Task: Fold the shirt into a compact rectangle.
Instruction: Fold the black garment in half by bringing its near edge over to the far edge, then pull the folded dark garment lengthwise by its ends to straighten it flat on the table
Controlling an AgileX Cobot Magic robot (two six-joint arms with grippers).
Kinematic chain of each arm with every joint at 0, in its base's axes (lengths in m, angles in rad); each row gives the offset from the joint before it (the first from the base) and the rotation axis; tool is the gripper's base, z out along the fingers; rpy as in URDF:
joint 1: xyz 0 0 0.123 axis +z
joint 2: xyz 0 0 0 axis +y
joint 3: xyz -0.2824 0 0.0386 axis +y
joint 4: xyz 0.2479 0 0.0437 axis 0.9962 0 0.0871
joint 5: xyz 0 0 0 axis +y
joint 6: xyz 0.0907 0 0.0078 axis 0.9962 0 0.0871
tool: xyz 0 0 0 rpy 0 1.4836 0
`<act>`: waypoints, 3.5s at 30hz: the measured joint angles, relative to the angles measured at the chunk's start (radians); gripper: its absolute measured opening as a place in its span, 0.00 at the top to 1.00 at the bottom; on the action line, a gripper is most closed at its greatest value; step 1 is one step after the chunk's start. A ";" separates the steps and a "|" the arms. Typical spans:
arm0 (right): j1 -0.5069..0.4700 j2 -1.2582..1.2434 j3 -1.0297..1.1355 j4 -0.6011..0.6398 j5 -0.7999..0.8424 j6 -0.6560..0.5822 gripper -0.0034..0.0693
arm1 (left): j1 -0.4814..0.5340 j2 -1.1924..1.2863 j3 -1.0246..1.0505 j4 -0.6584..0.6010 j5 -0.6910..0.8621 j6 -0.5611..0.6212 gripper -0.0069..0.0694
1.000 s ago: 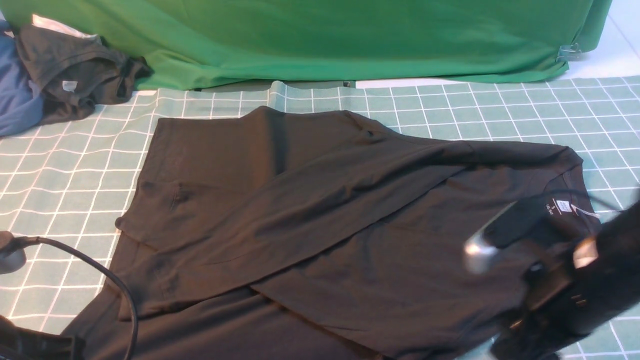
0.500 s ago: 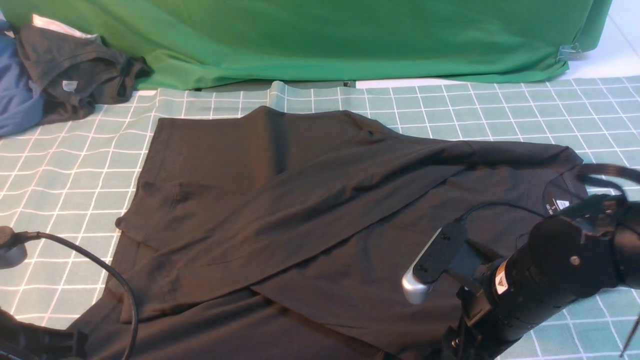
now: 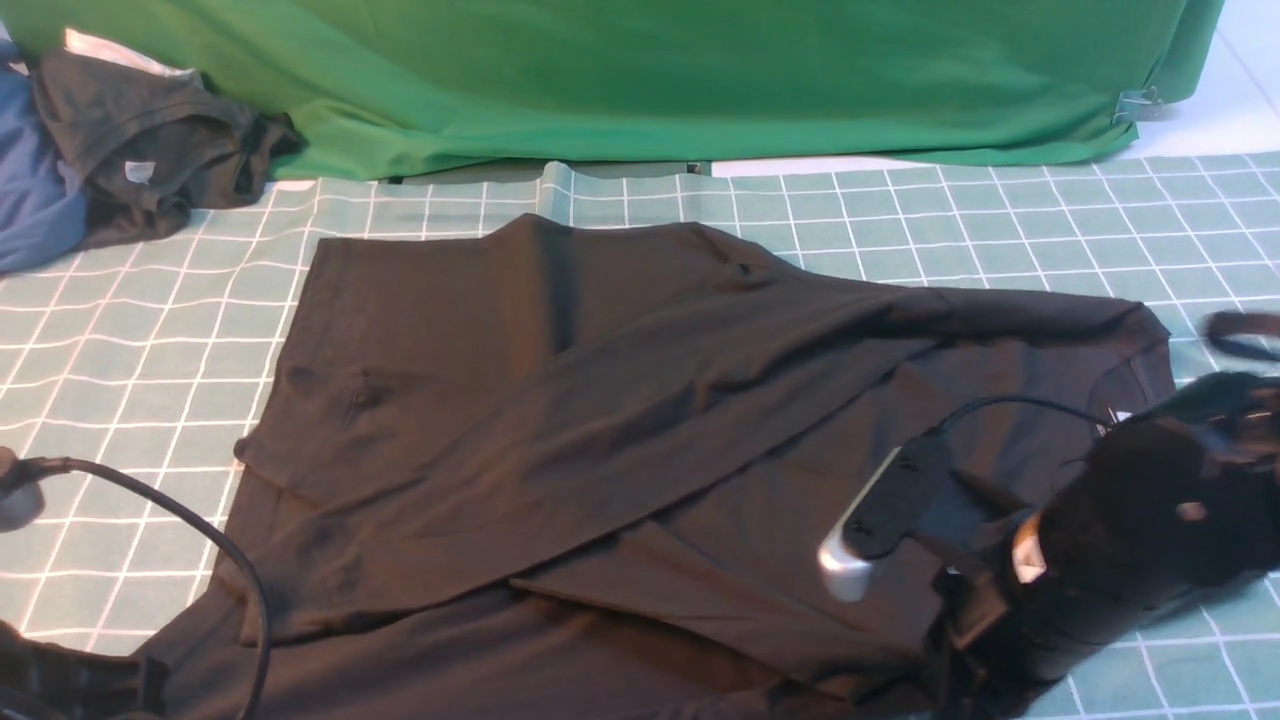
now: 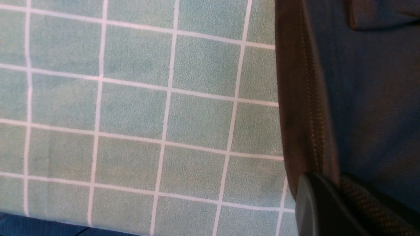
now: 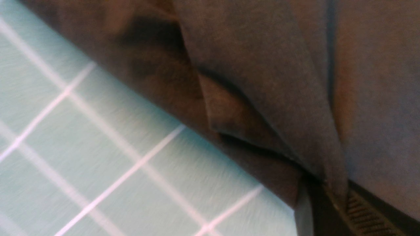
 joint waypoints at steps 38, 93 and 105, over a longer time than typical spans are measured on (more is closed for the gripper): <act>-0.281 0.502 -1.001 -0.076 0.242 -0.107 0.91 | 0.000 0.992 -0.987 0.116 -0.316 -0.085 0.90; -0.680 0.484 -0.945 0.030 0.436 -0.034 0.69 | -0.339 1.088 -0.919 -0.009 -0.164 0.109 0.90; -0.659 0.616 -0.918 0.042 0.326 -0.104 0.47 | -0.309 1.090 -0.829 -0.006 -0.231 0.109 0.90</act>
